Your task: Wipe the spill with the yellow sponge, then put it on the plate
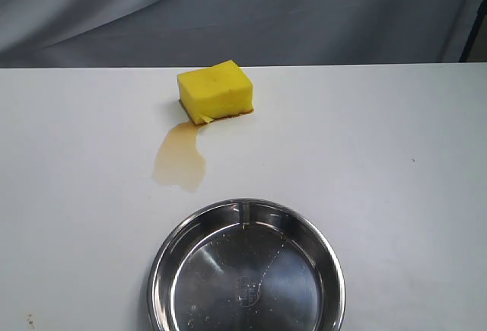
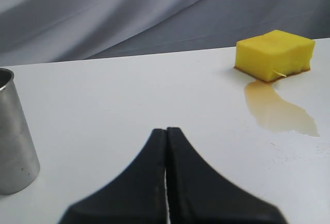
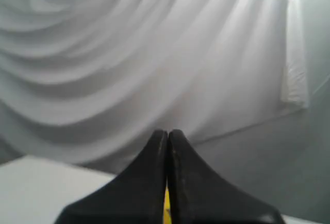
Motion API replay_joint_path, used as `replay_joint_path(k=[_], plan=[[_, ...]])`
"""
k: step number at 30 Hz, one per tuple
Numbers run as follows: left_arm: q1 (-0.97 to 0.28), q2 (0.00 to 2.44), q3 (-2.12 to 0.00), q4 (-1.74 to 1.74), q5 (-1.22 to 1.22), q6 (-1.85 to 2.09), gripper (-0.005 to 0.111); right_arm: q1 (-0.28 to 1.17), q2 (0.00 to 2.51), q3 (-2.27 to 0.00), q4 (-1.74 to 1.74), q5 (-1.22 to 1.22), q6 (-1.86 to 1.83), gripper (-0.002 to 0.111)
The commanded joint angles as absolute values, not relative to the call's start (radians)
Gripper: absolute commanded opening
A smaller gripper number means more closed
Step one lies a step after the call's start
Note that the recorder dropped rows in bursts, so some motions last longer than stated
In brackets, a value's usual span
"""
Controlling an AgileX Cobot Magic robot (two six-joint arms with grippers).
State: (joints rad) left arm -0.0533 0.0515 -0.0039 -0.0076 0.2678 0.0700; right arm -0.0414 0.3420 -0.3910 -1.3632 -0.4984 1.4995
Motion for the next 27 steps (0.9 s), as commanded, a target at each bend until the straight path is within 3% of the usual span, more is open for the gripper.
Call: replay_joint_path(k=[1,7,10,13,17,23,27], plan=[[-0.058,0.047,0.0,-0.015,0.267,0.069,0.0,-0.049,0.691,-0.602,-1.744,-0.706,1.845,0.0],[-0.058,0.047,0.0,-0.015,0.267,0.069,0.0,0.111,1.24,-0.897,-1.744,-0.726,1.842,0.0],[-0.058,0.047,0.0,-0.015,0.267,0.069,0.0,0.333,1.557,-1.125,-1.744,-0.489,1.776,0.0],[-0.058,0.047,0.0,-0.015,0.267,0.069,0.0,0.455,1.825,-1.36,-1.744,-0.315,1.73,0.0],[-0.058,0.047,0.0,-0.015,0.267,0.069,0.0,0.459,2.124,-1.664,-1.744,-0.29,1.849,0.0],[-0.058,0.047,0.0,-0.015,0.267,0.069,0.0,0.44,2.279,-1.808,-1.744,-0.337,1.83,0.0],[-0.058,0.047,0.0,-0.015,0.267,0.069,0.0,0.44,2.311,-1.816,-1.744,-0.312,1.706,0.014]])
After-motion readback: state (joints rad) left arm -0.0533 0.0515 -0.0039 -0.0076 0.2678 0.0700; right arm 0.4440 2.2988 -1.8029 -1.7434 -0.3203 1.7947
